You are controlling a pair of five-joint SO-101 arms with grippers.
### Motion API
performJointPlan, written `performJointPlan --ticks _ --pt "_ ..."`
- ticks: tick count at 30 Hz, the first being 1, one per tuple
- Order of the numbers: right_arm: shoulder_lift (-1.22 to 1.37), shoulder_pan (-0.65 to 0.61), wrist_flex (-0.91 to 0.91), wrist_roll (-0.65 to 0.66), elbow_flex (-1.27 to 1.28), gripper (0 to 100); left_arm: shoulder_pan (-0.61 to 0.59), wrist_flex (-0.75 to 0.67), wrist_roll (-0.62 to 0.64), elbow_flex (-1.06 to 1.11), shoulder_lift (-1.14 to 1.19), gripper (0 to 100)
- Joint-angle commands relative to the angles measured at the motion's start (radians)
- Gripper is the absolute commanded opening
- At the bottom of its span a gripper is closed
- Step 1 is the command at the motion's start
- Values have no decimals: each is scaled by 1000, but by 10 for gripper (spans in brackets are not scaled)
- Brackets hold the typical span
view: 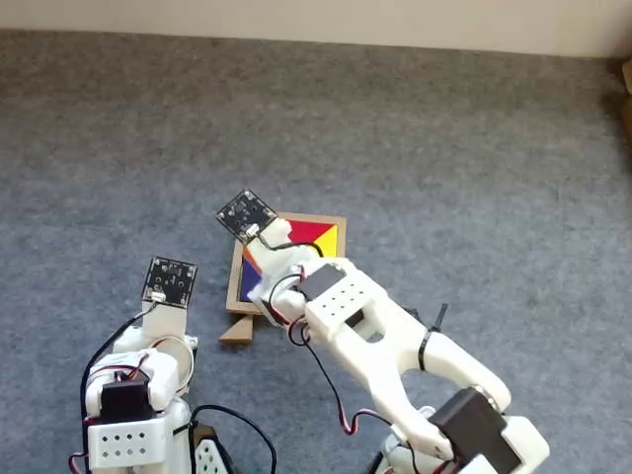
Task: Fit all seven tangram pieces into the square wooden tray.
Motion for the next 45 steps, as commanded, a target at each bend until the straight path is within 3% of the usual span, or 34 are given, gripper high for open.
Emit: performJointPlan --ticks 1,11,29,37,45 --pt "-64 15 -82 -11 -50 30 -27 6 9 21 -45 8" --pt "-59 48 -541 -9 93 30 -38 6 9 21 -45 8" --pt "364 105 -562 -6 -113 30 -70 6 9 21 -45 8" --pt "199 133 -556 -5 -93 30 -67 6 9 21 -45 8" --pt "-99 133 -532 -5 116 30 -73 6 9 21 -45 8"
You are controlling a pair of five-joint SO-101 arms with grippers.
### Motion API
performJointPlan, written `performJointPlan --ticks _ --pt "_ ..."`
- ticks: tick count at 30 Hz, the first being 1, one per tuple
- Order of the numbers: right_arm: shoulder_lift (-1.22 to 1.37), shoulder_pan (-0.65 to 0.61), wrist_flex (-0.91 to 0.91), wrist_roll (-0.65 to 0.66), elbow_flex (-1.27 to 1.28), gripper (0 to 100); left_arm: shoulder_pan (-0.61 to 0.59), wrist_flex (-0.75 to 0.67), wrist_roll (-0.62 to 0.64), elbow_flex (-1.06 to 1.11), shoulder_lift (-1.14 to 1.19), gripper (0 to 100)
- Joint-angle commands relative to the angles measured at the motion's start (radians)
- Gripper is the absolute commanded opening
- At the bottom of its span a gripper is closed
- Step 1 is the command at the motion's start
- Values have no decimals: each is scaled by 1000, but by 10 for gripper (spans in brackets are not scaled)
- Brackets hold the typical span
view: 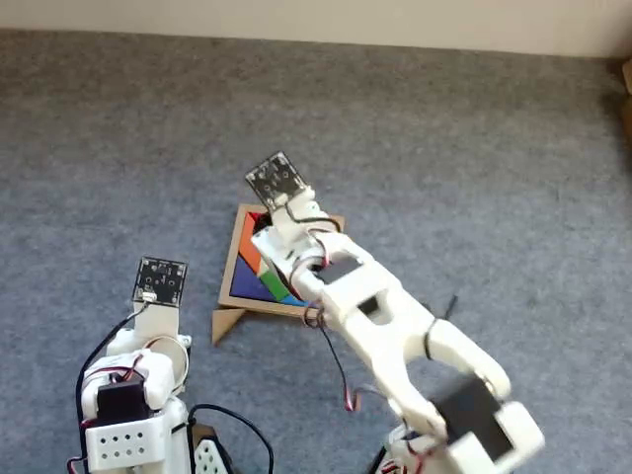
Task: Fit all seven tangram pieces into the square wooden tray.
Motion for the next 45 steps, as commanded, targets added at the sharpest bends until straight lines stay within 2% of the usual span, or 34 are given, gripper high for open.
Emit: performJointPlan --ticks 1,7,14,18,22,27,33,39,45 --pt "-157 13 4 -5 62 30 -13 6 9 21 -45 8" --pt "-262 12 -2 -8 179 30 -13 5 9 21 -44 8" --pt "-289 15 -4 -9 200 30 -13 3 9 21 -44 8" --pt "-291 76 -4 -18 200 28 -13 3 9 21 -44 8" --pt "-314 185 -4 -109 189 27 -13 3 9 21 -44 8" --pt "-524 272 18 -130 223 27 -13 3 9 21 -44 8" --pt "-763 367 159 -135 285 27 -13 3 9 21 -44 8" --pt "-984 440 194 -135 495 27 -13 3 9 21 -44 8" --pt "-1250 450 196 -135 730 29 -13 3 9 21 -44 8"
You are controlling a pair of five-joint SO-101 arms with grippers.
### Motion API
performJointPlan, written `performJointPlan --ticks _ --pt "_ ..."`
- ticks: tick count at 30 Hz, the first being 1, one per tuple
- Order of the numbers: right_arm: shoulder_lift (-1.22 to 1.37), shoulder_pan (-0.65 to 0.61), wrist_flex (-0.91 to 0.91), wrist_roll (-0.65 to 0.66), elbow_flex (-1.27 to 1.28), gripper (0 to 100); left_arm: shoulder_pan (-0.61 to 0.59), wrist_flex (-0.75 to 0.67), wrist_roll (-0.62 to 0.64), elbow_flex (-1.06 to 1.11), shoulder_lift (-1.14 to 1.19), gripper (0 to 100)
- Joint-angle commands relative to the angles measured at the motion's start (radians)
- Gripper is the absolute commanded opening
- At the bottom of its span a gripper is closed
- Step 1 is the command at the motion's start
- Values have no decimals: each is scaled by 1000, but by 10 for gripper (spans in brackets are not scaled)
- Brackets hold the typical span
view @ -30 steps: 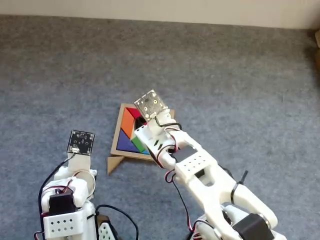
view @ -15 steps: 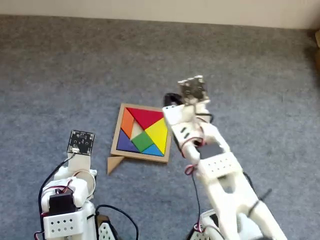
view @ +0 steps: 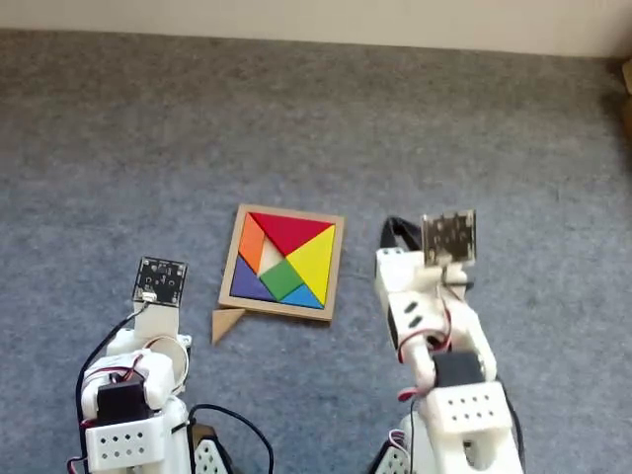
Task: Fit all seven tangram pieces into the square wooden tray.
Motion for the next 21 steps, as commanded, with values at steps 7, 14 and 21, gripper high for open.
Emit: performJointPlan --ticks 7,14,21 --pt "-407 16 111 -11 269 29 -13 3 9 21 -44 8" --pt "-549 10 369 -11 295 30 -13 3 9 21 -44 8" --pt "-553 10 607 -12 295 30 -13 3 9 21 -44 8"
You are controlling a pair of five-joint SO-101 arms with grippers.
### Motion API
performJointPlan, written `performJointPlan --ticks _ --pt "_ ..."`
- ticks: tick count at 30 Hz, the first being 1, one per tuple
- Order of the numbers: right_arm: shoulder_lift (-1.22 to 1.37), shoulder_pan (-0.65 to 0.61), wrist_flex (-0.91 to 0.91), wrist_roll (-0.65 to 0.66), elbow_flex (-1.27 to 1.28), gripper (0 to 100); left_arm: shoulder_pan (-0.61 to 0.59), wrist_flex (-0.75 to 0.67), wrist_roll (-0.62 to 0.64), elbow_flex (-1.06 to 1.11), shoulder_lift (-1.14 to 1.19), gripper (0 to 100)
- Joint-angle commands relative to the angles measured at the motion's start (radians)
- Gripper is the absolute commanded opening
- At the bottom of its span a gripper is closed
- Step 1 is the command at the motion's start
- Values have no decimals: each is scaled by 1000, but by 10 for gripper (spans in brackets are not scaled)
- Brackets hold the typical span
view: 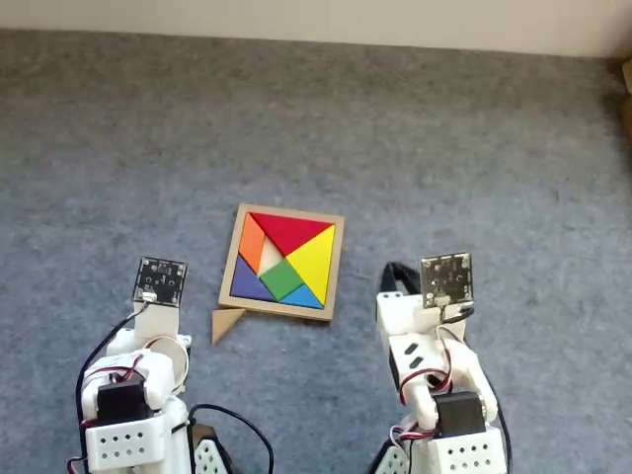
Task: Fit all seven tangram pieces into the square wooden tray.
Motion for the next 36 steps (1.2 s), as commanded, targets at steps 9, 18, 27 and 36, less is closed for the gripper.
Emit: performJointPlan --ticks 9,18,27,36 --pt "-21 13 318 -3 107 30 -13 3 9 21 -44 8" --pt "-21 13 458 -2 107 28 -13 3 9 21 -44 8" --pt "-22 15 460 -5 105 27 -1 5 11 21 -44 8" --pt "-22 15 460 -3 105 27 -19 6 6 -27 -44 8"
